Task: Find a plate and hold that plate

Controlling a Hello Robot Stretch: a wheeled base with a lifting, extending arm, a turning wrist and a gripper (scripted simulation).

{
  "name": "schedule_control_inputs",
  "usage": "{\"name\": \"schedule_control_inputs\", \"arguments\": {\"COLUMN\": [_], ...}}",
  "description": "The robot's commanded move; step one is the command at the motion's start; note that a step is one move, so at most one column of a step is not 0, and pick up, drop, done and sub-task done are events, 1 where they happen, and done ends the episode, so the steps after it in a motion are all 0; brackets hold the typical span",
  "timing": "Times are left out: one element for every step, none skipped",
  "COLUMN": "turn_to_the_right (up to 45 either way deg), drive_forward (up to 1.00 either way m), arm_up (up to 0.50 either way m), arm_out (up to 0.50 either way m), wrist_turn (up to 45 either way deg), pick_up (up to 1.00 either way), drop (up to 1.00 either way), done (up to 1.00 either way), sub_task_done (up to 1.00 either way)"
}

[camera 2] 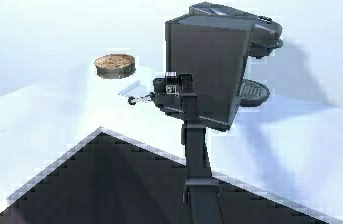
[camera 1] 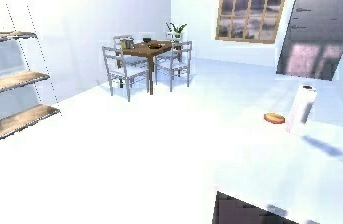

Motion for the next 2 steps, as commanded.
{"name": "schedule_control_inputs", "arguments": {"turn_to_the_right": [0.0, 0.0], "drive_forward": [0.00, 0.00], "arm_up": [0.10, 0.00], "arm_out": [0.00, 0.00], "wrist_turn": [0.0, 0.0], "pick_up": [0.00, 0.00], "drop": [0.00, 0.00], "done": [0.00, 1.00], "sub_task_done": [0.00, 0.00]}}
